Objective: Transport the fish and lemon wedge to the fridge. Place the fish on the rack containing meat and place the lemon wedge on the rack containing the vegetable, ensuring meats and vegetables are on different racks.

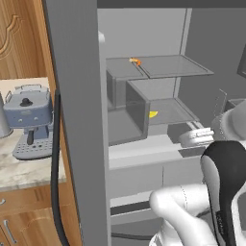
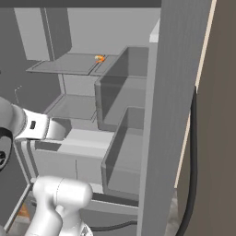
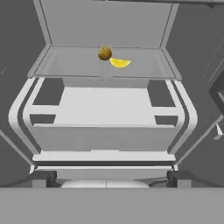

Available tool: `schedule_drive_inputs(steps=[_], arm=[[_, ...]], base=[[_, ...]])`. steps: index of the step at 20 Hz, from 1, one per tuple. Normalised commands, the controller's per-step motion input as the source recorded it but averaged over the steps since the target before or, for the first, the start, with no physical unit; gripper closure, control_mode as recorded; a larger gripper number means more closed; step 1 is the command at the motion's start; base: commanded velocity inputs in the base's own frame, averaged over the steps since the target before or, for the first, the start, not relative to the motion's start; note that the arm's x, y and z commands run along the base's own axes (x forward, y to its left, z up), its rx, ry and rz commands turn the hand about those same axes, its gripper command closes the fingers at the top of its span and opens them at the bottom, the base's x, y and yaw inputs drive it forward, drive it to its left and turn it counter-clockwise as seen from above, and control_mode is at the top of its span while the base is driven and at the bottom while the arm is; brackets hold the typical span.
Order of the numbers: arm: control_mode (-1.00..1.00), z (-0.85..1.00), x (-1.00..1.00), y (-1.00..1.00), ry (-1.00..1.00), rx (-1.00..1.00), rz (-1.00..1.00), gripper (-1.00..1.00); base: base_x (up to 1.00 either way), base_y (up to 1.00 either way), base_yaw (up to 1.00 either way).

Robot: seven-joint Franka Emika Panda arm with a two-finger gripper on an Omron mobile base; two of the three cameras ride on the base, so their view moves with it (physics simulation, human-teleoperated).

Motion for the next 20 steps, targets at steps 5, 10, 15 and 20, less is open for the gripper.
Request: schedule_drive_inputs(steps=[5, 10, 15, 20], arm=[[1.00, 0.00, 0.00, 0.00, 0.00, 0.00, 0.00, -1.00], [1.00, 0.00, 0.00, 0.00, 0.00, 0.00, 0.00, -1.00], [1.00, 0.00, 0.00, 0.00, 0.00, 0.00, 0.00, -1.00], [1.00, 0.00, 0.00, 0.00, 0.00, 0.00, 0.00, -1.00]], base=[[-1.00, 0.14, 0.00], [-1.00, 0.07, 0.00], [-1.00, 0.12, 0.00], [-1.00, 0.02, 0.00]])
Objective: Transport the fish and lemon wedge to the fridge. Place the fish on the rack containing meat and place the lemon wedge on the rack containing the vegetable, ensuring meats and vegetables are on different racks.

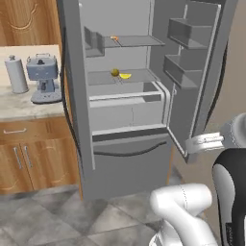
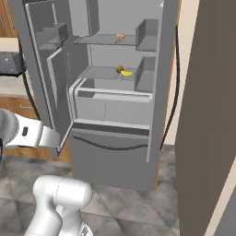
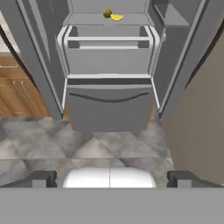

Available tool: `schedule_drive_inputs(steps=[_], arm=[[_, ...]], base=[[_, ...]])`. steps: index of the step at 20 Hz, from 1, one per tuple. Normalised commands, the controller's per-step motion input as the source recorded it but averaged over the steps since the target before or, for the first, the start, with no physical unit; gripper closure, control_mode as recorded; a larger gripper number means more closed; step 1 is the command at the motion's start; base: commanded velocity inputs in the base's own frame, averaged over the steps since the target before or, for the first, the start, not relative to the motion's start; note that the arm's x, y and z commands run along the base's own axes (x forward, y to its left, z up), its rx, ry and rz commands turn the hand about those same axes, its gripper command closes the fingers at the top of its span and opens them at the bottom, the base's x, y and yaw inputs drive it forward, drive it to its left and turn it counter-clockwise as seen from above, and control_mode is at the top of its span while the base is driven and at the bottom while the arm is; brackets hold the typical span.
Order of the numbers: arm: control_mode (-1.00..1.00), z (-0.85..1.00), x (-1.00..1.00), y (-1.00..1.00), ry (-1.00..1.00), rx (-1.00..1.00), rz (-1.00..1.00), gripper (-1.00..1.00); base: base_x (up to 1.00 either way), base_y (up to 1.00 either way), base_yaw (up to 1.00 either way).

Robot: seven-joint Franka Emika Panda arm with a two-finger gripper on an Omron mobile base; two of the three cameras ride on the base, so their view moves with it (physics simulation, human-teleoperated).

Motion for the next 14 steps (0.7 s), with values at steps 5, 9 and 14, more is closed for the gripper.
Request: schedule_drive_inputs(steps=[5, 9, 14], arm=[[1.00, 0.00, 0.00, 0.00, 0.00, 0.00, 0.00, -1.00], [1.00, 0.00, 0.00, 0.00, 0.00, 0.00, 0.00, -1.00], [1.00, 0.00, 0.00, 0.00, 0.00, 0.00, 0.00, -1.00]], base=[[-1.00, 0.18, 0.00], [-1.00, 0.33, 0.00], [-1.00, 0.36, 0.00]])
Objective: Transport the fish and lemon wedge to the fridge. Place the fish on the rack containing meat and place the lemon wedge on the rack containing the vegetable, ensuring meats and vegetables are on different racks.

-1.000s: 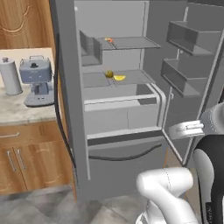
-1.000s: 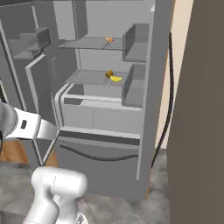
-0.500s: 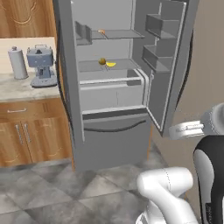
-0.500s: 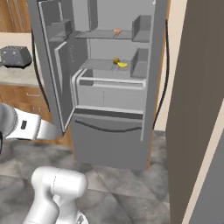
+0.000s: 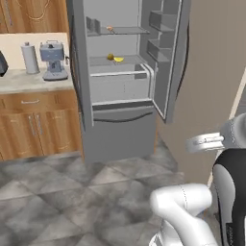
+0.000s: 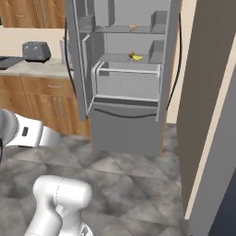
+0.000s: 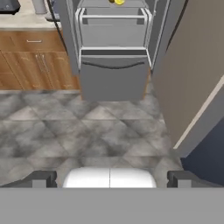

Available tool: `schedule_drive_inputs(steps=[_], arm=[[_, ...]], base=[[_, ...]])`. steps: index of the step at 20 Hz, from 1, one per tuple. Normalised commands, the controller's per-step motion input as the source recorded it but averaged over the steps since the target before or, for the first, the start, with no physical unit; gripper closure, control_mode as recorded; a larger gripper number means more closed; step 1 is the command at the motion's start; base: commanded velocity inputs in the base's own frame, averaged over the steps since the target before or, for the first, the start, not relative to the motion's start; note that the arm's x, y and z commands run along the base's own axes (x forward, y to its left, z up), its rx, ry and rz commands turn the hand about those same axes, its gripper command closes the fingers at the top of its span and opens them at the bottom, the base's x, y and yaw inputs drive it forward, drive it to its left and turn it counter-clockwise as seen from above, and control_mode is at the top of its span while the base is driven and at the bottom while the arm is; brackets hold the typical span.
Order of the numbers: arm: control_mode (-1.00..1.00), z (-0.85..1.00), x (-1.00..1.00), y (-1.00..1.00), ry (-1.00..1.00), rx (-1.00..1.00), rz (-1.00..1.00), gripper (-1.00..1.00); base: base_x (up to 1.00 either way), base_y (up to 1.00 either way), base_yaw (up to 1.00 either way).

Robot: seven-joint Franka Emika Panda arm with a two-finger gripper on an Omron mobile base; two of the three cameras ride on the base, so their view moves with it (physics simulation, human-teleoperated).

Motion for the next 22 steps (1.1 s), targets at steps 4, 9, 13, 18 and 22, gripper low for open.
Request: schedule_drive_inputs(steps=[4, 9, 13, 18, 22], arm=[[1.00, 0.00, 0.00, 0.00, 0.00, 0.00, 0.00, -1.00], [1.00, 0.00, 0.00, 0.00, 0.00, 0.00, 0.00, -1.00], [1.00, 0.00, 0.00, 0.00, 0.00, 0.00, 0.00, -1.00], [1.00, 0.00, 0.00, 0.00, 0.00, 0.00, 0.00, -1.00], [1.00, 0.00, 0.00, 0.00, 0.00, 0.00, 0.00, -1.00]], base=[[-1.00, 0.16, 0.00], [-1.00, 0.00, 0.00], [-1.00, 0.00, 0.00], [-1.00, 0.00, 0.00], [-1.00, 0.00, 0.00]])
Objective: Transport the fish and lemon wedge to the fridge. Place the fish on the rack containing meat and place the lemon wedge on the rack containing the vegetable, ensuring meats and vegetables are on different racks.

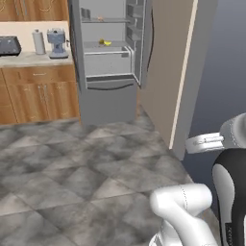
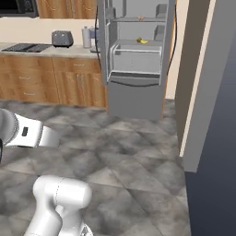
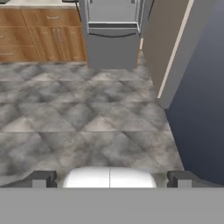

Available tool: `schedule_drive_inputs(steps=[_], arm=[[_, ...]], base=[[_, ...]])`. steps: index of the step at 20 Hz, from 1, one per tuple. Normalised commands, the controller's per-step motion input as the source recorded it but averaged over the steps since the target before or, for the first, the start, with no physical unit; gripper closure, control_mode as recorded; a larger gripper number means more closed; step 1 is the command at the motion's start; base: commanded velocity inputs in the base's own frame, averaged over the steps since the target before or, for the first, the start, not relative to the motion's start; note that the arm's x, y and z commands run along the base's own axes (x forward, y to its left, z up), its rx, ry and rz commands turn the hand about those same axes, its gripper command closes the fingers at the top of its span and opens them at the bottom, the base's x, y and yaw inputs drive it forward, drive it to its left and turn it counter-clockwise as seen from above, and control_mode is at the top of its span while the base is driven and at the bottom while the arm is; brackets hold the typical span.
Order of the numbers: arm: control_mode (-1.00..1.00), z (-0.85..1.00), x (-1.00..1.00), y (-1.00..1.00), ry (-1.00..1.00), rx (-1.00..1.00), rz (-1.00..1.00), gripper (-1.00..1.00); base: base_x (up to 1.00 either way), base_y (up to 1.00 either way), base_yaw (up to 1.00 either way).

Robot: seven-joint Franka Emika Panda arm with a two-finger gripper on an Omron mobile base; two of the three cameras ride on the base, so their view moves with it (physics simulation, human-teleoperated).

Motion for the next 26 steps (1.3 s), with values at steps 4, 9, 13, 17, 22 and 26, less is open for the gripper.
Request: schedule_drive_inputs(steps=[4, 9, 13, 17, 22, 26], arm=[[1.00, 0.00, 0.00, 0.00, 0.00, 0.00, 0.00, -1.00], [1.00, 0.00, 0.00, 0.00, 0.00, 0.00, 0.00, -1.00], [1.00, 0.00, 0.00, 0.00, 0.00, 0.00, 0.00, -1.00], [1.00, 0.00, 0.00, 0.00, 0.00, 0.00, 0.00, -1.00], [1.00, 0.00, 0.00, 0.00, 0.00, 0.00, 0.00, -1.00], [1.00, 0.00, 0.00, 0.00, 0.00, 0.00, 0.00, -1.00]], base=[[-1.00, 0.02, 0.00], [-1.00, 0.21, 0.00], [-1.00, 0.16, 0.00], [-1.00, 0.12, 0.00], [-1.00, 0.18, 0.00], [-1.00, 0.54, 0.00]])
